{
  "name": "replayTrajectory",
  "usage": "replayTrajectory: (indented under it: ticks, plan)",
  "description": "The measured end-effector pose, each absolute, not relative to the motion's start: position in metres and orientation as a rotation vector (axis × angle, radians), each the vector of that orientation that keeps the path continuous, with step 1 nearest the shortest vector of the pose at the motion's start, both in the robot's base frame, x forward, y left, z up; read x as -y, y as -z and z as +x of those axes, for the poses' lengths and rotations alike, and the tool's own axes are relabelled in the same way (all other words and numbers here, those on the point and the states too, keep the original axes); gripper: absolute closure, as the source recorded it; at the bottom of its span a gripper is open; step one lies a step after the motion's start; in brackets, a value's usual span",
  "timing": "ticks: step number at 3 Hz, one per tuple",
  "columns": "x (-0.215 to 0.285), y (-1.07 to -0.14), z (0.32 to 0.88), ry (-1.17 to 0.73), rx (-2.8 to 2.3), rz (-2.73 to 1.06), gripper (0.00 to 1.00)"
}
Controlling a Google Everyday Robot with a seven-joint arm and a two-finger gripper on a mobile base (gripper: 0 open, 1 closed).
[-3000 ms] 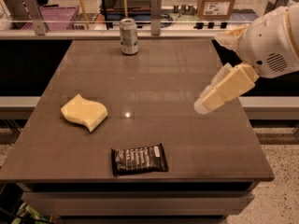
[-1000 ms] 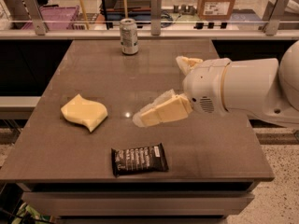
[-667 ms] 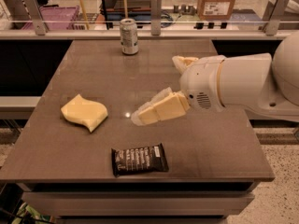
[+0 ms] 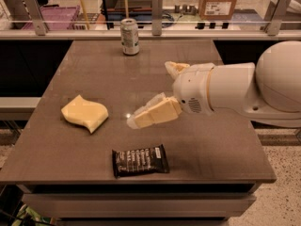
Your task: Move sponge near 7up can
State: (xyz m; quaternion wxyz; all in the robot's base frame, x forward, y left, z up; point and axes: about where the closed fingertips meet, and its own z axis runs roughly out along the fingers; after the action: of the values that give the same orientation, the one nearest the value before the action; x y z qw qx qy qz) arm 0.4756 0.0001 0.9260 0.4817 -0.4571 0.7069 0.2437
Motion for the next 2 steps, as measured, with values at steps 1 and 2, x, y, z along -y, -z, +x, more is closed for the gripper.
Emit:
replayTrajectory:
  ticks: [1,2]
  plan:
    - [-0.019,-0.909,0.476,-0.606,-1.667,-1.097,0.00]
    - [-0.051,-0.895,0.472,-0.624,-1.606,-1.080,0.00]
